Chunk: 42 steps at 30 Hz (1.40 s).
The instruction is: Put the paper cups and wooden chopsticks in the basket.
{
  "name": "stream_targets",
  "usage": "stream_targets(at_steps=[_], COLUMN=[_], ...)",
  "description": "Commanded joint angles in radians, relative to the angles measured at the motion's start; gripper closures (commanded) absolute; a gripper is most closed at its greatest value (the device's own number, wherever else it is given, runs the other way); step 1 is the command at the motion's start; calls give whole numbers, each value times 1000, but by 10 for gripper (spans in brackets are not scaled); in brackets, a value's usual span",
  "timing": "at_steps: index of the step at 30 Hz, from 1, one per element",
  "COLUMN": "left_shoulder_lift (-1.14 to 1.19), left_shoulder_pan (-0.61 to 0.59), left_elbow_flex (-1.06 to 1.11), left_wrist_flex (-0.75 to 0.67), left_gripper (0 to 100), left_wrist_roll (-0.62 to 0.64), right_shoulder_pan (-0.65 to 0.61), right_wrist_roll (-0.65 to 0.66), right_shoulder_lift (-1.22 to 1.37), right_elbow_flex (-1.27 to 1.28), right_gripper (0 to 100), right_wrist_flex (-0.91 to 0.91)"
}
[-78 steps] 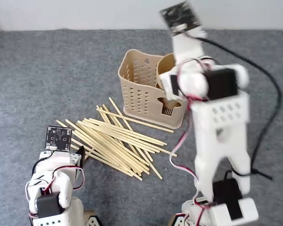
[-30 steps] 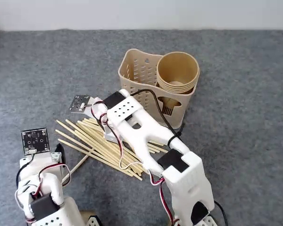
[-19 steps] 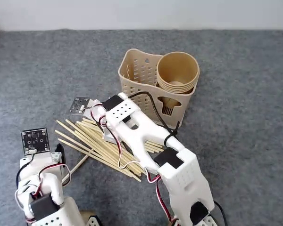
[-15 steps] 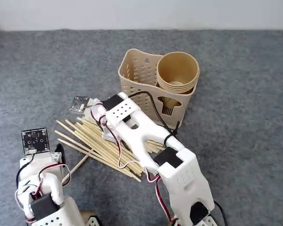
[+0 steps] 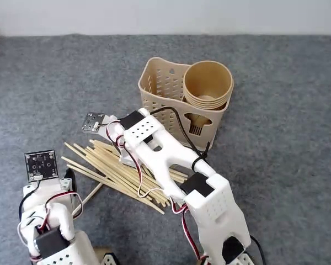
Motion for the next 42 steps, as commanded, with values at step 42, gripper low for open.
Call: stream_targets(at_steps=[42], left_shoulder_lift=[-18], left_shoulder_pan=[38], left_elbow_flex=[7], left_wrist_flex=[-21], left_gripper=[769], left_wrist_roll=[-11], right_shoulder_pan=[1], right_wrist_roll=[-167], right_shoulder_lift=[-823], right_elbow_flex=[-8], right_gripper=[990], right_wrist_flex=[-12])
